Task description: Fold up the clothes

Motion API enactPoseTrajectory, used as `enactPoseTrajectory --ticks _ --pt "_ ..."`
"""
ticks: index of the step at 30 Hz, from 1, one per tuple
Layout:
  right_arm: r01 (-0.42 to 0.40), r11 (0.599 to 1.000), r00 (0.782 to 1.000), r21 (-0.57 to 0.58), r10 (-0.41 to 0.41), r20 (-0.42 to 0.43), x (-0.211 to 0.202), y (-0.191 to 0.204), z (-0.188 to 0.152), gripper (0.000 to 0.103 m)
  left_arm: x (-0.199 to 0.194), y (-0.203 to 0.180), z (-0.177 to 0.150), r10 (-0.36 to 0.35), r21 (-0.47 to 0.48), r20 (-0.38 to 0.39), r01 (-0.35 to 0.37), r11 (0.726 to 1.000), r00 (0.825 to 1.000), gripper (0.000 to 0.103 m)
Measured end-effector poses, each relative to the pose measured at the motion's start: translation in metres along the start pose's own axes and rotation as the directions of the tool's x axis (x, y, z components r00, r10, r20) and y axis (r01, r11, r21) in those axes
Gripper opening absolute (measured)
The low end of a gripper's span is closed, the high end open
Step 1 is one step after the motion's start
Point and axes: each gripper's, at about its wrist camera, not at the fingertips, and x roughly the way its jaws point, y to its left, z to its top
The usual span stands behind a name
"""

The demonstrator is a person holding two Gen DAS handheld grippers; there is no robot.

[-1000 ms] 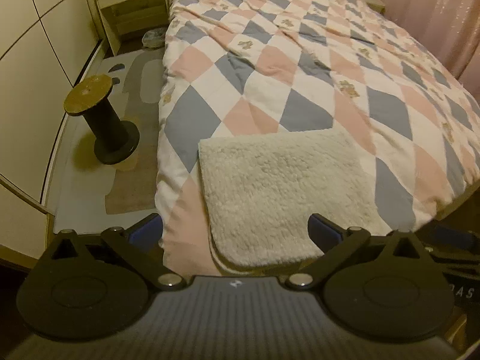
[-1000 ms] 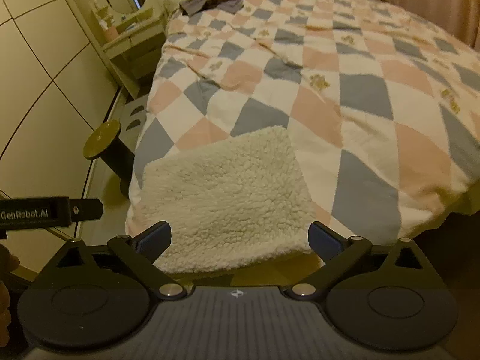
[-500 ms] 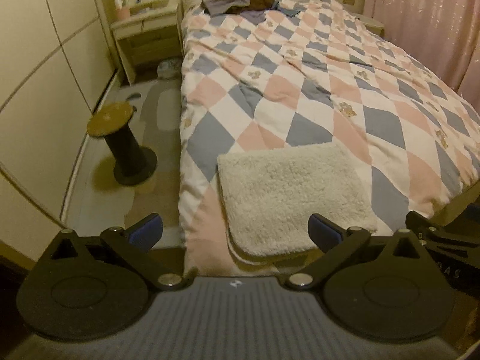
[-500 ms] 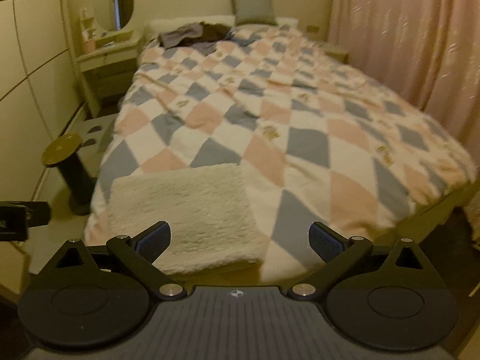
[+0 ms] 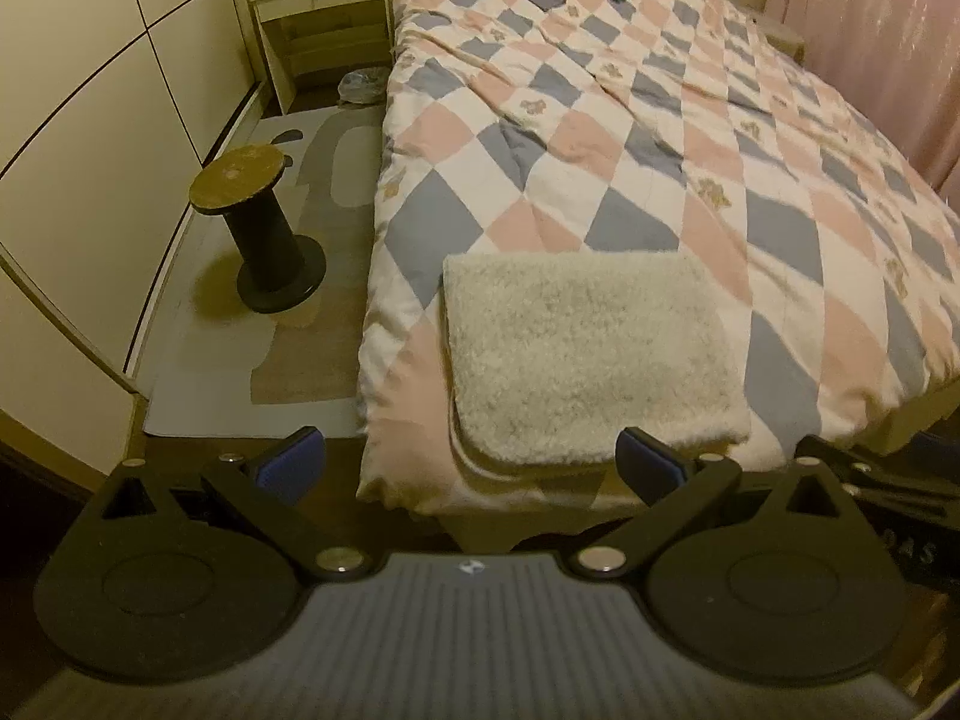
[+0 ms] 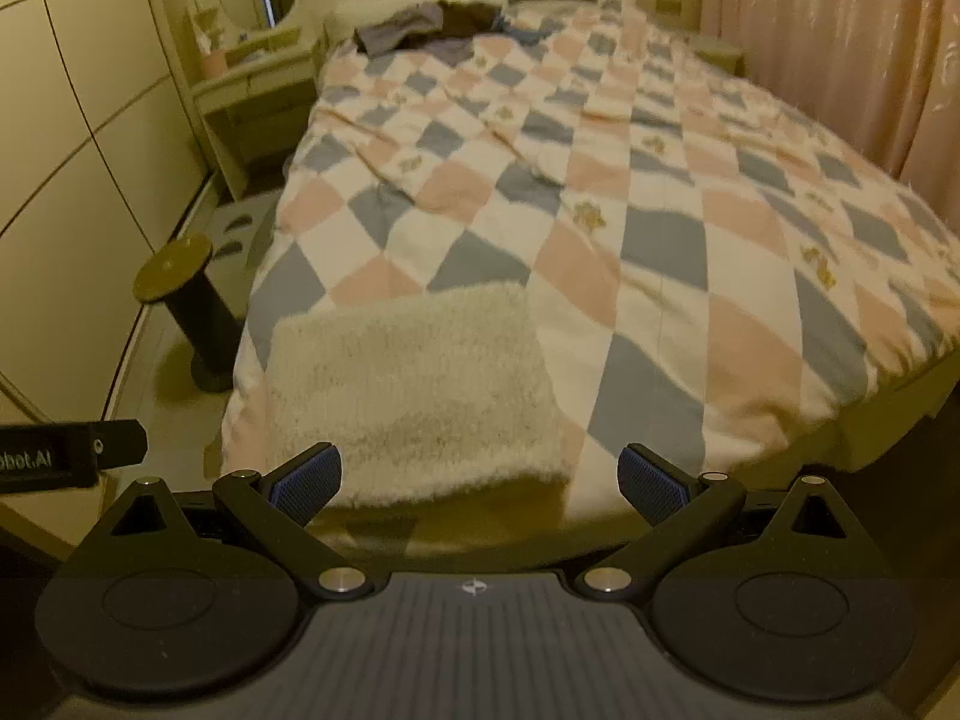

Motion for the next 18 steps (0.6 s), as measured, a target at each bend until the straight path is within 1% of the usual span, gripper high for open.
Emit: enactPoseTrajectory --ticks 5,7,11,18 --pt "-0.007 1.000 0.997 0.022 0.009 -0.082 0.009 -0.003 -0.006 0.101 0.003 -0.006 -0.015 0.040 0.011 -0.022 -0.040 0.999 0.999 0.102" --pt "-0.008 1.000 0.995 0.025 0.010 -0.096 0.010 -0.004 -0.010 0.101 0.006 -0.007 -0.020 0.067 0.017 -0.043 -0.066 0.998 0.997 0.102" --pt "-0.013 1.000 0.993 0.017 0.015 -0.120 0.012 -0.005 -0.020 0.101 0.010 -0.005 -0.031 0.090 0.005 -0.073 -0.090 0.996 0.993 0.102" --pt "-0.039 0.999 0.987 0.009 0.040 -0.154 0.016 -0.004 -0.031 0.101 0.010 0.001 -0.046 0.087 -0.022 -0.101 -0.090 0.996 0.991 0.102"
